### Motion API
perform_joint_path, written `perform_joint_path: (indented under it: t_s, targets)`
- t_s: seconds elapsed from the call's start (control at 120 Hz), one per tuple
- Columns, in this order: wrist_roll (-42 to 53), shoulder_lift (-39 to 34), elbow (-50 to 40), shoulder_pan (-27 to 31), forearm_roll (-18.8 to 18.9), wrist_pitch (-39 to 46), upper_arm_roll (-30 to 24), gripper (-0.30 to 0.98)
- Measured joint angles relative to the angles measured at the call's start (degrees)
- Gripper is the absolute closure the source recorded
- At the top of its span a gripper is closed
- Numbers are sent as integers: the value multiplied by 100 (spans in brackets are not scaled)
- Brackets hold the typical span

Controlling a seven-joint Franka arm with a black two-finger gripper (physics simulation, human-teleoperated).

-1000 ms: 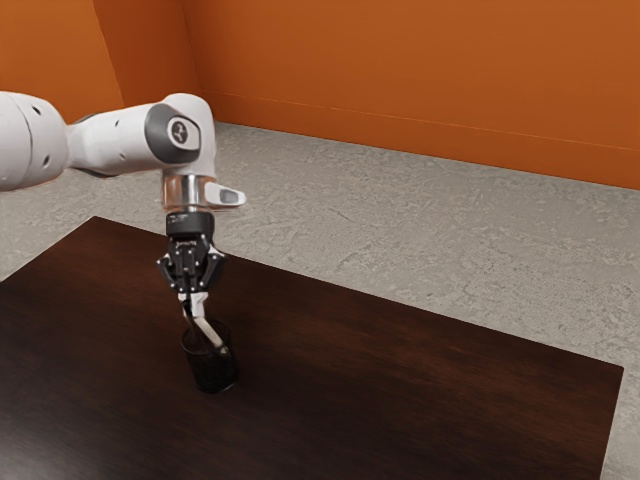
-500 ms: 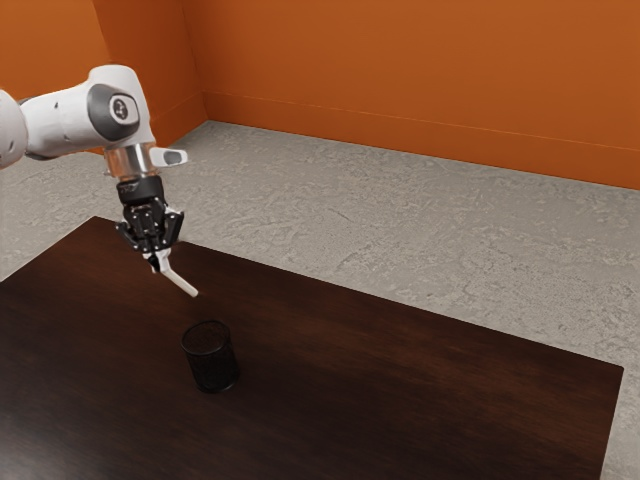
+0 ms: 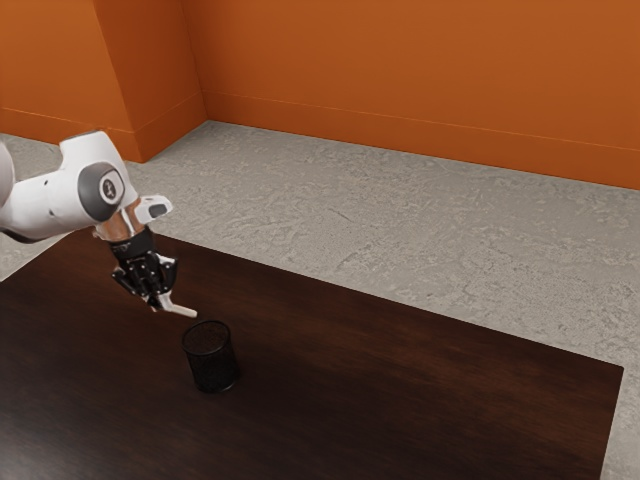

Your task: Take the marker out of the pen holder and place it to the left of the pen holder.

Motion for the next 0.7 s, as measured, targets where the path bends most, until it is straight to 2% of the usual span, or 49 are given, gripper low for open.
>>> perform_joint_path:
  t_s: [0.175,0.242,0.367,0.55,0.65,0.7]
  targets:
    - [170,8,-423,10,-39,251,34,59]
    - [246,11,-788,38,-141,304,101,63]
    - [365,32,-933,13,-224,361,127,67]
    - [557,24,-884,-17,-258,322,139,30]
    - [705,-243,79,-25,-229,97,146,19]
    - [749,-669,348,-198,-125,-177,188,15]
